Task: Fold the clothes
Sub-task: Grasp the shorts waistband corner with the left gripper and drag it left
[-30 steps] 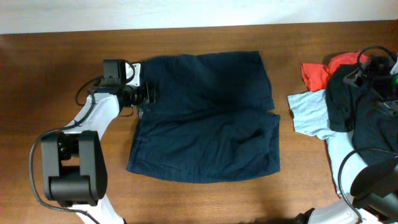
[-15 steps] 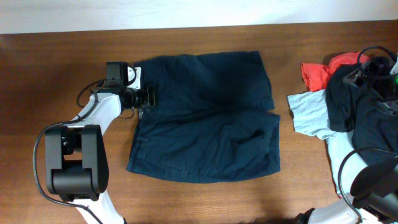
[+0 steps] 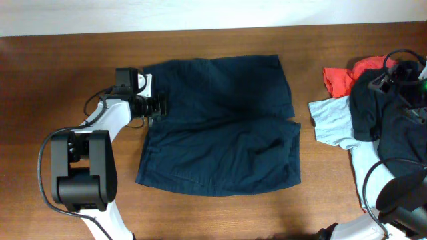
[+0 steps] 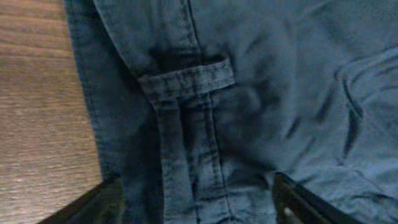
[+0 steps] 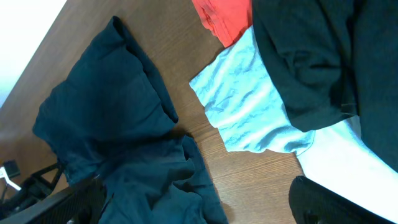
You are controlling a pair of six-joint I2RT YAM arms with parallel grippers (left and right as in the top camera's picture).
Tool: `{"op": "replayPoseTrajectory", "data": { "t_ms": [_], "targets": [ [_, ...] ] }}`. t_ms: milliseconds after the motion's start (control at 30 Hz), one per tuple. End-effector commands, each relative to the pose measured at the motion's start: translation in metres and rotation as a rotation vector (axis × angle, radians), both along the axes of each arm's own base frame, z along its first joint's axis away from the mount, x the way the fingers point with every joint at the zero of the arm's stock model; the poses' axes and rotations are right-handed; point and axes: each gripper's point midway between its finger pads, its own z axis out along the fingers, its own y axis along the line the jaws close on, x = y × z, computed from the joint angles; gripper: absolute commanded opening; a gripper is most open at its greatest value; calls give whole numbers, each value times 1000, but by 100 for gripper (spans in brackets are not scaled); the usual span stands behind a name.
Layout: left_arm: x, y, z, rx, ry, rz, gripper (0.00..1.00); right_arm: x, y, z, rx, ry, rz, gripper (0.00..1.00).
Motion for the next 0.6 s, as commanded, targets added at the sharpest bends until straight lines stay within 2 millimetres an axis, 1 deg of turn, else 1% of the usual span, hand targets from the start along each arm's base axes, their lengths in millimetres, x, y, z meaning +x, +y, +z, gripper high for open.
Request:
{"op": "replayPoseTrajectory", "data": {
  "t_ms": [0, 67, 200, 267, 400, 467, 533, 567],
  "targets": [
    [-4, 1, -13, 9, 26, -11, 69, -1, 3, 11, -20, -29, 12, 98],
    [-3, 1, -12, 8, 25, -11, 64, -1, 3, 11, -20, -29, 12, 99],
    [-2, 1, -10, 8, 18, -12, 45, -1, 3, 11, -20, -29, 12, 99],
    [1, 1, -6, 8, 8, -11, 37, -1, 3, 11, -20, -29, 12, 98],
    [9, 1, 11, 8, -34, -10, 35, -1, 3, 11, -20, -29, 12, 99],
    [11, 1, 21, 8, -57, -10, 31, -1, 3, 11, -20, -29, 12, 99],
    [12, 1, 29, 8, -73, -10, 19, -1, 3, 11, -20, -29, 12, 99],
    [12, 1, 31, 8, -77, -10, 15, -1, 3, 11, -20, -29, 12, 99]
  ]
}}
